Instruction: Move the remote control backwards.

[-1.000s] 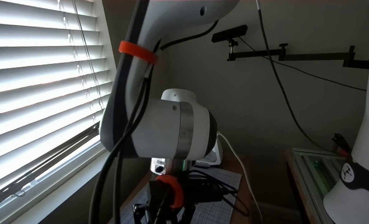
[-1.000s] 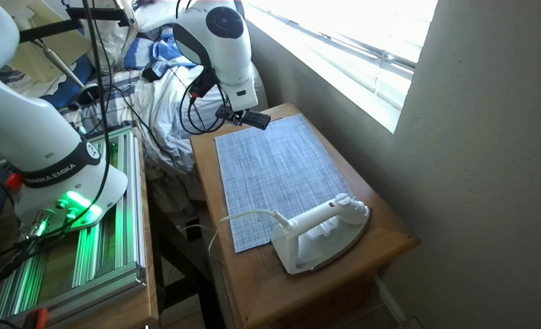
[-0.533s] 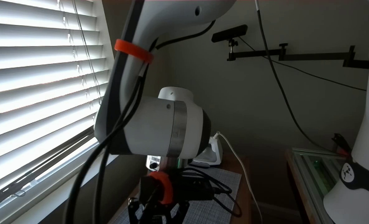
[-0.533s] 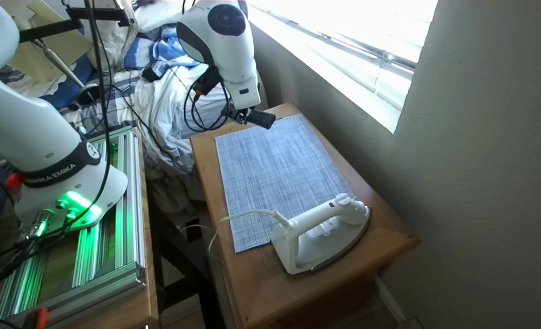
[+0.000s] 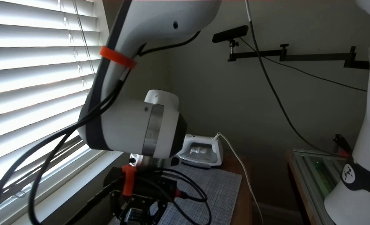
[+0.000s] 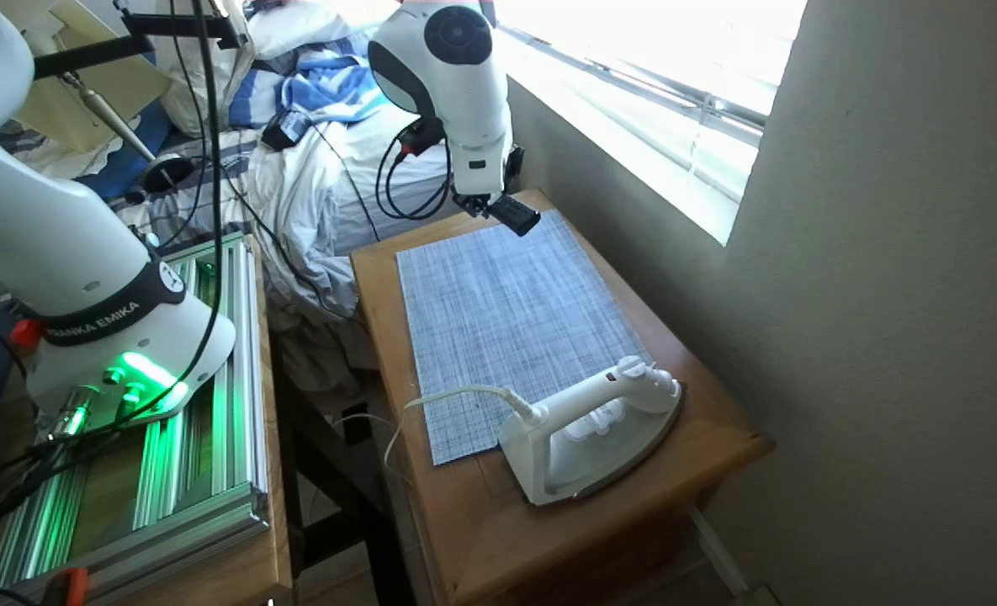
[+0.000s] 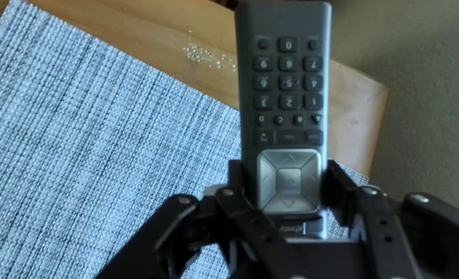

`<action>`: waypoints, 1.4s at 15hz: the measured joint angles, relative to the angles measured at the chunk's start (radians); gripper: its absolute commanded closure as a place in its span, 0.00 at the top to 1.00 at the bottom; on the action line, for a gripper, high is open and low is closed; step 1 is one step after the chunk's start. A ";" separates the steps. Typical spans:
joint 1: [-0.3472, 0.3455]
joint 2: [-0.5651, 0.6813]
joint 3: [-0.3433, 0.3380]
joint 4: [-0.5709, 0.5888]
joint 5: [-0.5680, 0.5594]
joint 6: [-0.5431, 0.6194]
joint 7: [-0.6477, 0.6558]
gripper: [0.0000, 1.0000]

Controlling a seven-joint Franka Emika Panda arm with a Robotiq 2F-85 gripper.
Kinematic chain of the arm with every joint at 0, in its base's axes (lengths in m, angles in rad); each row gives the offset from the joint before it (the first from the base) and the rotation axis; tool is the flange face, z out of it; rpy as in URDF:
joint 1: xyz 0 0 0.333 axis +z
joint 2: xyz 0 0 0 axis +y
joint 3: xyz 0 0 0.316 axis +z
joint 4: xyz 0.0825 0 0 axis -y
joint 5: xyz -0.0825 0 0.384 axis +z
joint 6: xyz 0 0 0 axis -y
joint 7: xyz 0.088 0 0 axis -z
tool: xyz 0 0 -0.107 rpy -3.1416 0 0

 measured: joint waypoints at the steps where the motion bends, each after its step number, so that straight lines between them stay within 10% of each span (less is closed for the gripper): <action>1: 0.005 0.016 0.000 0.019 0.000 0.000 0.026 0.28; 15: 0.047 0.194 -0.037 0.193 -0.002 0.022 0.259 0.28; 21: 0.169 0.221 -0.130 0.214 -0.024 0.029 0.292 0.28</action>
